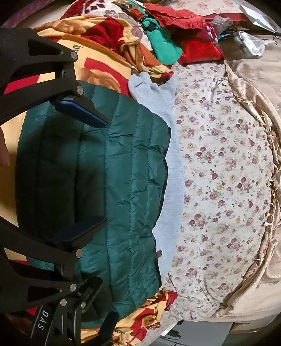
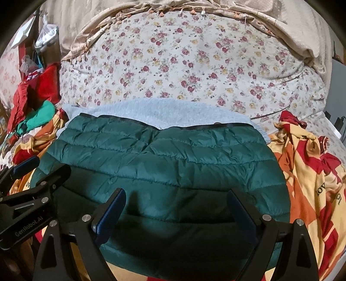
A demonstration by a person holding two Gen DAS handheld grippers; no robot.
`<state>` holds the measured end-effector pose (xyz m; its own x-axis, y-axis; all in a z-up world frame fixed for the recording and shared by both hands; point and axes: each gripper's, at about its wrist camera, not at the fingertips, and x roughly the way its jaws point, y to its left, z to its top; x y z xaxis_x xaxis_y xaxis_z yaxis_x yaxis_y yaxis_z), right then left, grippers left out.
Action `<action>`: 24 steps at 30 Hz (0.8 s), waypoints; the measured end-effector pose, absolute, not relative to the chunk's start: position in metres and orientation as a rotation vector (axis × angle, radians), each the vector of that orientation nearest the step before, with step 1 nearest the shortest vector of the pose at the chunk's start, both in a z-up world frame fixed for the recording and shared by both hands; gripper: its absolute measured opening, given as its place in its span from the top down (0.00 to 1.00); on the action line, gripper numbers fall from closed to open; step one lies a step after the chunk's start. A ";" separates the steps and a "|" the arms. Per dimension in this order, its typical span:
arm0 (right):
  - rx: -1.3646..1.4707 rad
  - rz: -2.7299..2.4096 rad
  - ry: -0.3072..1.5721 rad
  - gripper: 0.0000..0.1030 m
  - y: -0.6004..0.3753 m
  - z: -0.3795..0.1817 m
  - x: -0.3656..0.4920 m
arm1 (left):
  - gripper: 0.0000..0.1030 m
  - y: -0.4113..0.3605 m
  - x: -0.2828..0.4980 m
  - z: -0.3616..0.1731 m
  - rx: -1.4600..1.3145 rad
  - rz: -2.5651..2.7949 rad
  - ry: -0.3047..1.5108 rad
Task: Fold large clothes
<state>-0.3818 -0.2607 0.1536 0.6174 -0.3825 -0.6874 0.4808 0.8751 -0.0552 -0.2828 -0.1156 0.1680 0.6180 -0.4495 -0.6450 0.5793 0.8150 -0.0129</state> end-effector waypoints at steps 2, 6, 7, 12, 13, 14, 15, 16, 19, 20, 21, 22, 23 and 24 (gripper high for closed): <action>0.136 -0.498 0.759 0.10 -0.260 0.153 -0.380 | 0.19 -0.115 -0.282 0.166 0.201 -0.594 0.687; 0.139 -0.496 0.760 0.10 -0.260 0.152 -0.378 | 0.19 -0.114 -0.280 0.164 0.193 -0.590 0.692; 0.138 -0.496 0.761 0.10 -0.260 0.152 -0.378 | 0.19 -0.113 -0.280 0.164 0.193 -0.589 0.694; 0.139 -0.496 0.760 0.10 -0.261 0.152 -0.377 | 0.19 -0.114 -0.279 0.163 0.192 -0.589 0.700; 0.138 -0.497 0.760 0.10 -0.261 0.152 -0.377 | 0.19 -0.114 -0.279 0.163 0.193 -0.590 0.699; 0.136 -0.497 0.760 0.10 -0.261 0.152 -0.377 | 0.19 -0.114 -0.279 0.163 0.194 -0.590 0.699; 0.136 -0.498 0.761 0.10 -0.261 0.152 -0.376 | 0.19 -0.114 -0.280 0.162 0.195 -0.590 0.699; 0.137 -0.497 0.760 0.10 -0.261 0.152 -0.376 | 0.19 -0.114 -0.280 0.162 0.195 -0.591 0.700; 0.140 -0.495 0.764 0.10 -0.262 0.152 -0.375 | 0.19 -0.116 -0.281 0.161 0.199 -0.592 0.700; 0.141 -0.494 0.765 0.10 -0.262 0.152 -0.374 | 0.19 -0.117 -0.281 0.160 0.199 -0.593 0.699; 0.140 -0.493 0.766 0.10 -0.263 0.151 -0.373 | 0.19 -0.117 -0.282 0.160 0.199 -0.593 0.699; 0.140 -0.493 0.766 0.10 -0.263 0.151 -0.372 | 0.19 -0.117 -0.282 0.160 0.199 -0.593 0.701; 0.140 -0.492 0.766 0.10 -0.263 0.151 -0.372 | 0.19 -0.117 -0.282 0.160 0.200 -0.593 0.701; 0.142 -0.491 0.767 0.10 -0.264 0.151 -0.372 | 0.19 -0.118 -0.282 0.159 0.201 -0.595 0.703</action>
